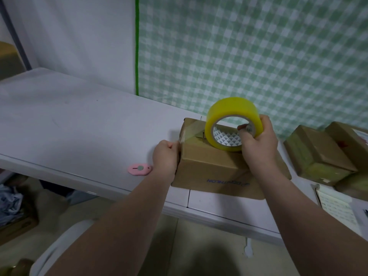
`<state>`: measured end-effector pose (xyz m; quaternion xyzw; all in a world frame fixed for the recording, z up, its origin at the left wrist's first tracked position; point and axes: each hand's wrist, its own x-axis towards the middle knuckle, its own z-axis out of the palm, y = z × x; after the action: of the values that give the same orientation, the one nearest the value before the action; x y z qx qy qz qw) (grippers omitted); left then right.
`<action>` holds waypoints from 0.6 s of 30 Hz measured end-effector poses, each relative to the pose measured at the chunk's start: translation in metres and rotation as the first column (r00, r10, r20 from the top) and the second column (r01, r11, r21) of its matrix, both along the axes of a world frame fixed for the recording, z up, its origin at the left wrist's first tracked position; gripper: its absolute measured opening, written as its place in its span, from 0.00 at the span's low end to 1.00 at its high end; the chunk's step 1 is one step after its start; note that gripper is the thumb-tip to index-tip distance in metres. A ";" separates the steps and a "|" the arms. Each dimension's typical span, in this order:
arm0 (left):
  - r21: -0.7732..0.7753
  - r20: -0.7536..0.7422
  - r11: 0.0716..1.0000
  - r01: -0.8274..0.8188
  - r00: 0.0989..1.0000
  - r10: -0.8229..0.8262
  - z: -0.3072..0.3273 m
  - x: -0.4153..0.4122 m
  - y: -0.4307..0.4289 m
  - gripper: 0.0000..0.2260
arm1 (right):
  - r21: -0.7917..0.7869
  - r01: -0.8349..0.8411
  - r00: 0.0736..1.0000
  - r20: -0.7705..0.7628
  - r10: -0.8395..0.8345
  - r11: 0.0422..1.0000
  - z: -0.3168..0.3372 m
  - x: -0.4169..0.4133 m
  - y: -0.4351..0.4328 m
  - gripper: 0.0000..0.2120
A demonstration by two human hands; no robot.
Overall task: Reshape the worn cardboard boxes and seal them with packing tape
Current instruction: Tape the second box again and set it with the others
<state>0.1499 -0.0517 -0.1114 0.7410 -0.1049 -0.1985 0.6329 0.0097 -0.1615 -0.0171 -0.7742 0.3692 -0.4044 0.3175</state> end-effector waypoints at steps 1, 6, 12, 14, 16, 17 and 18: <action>0.073 0.059 0.996 0.041 0.997 -0.045 0.002 0.001 0.001 0.12 | 0.014 0.000 1.000 0.024 0.000 1.000 -0.001 0.000 0.001 0.07; 0.205 0.002 0.960 0.190 0.981 -0.194 0.011 0.007 0.006 0.09 | 0.037 0.008 0.998 0.058 -0.011 0.999 -0.002 0.002 0.004 0.07; -0.098 0.000 0.993 0.059 0.998 -0.060 0.036 -0.001 0.018 0.10 | 0.049 0.004 0.998 0.059 -0.007 0.999 -0.003 0.002 0.004 0.06; -0.310 -0.187 0.928 0.204 0.944 -0.270 0.051 -0.014 0.019 0.09 | 0.048 0.009 0.998 0.055 -0.012 0.999 -0.003 0.002 0.003 0.06; -0.203 -0.197 0.905 0.374 0.890 -0.412 0.057 -0.022 0.020 0.08 | 0.054 0.012 0.999 0.048 -0.014 0.998 -0.003 0.002 0.003 0.06; -0.118 -0.171 0.896 0.429 0.880 -0.444 0.057 -0.022 0.021 0.07 | 0.060 0.011 0.999 0.046 -0.013 0.998 -0.003 0.003 0.004 0.06; -0.054 -0.154 0.886 0.461 0.873 -0.464 0.059 -0.020 0.023 0.11 | 0.065 0.010 0.999 0.044 -0.013 0.998 -0.003 0.002 0.004 0.07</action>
<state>0.1295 -0.0288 -0.0528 0.6708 -0.2285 -0.4028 0.5793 0.0121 -0.1571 -0.0197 -0.7519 0.3795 -0.4113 0.3484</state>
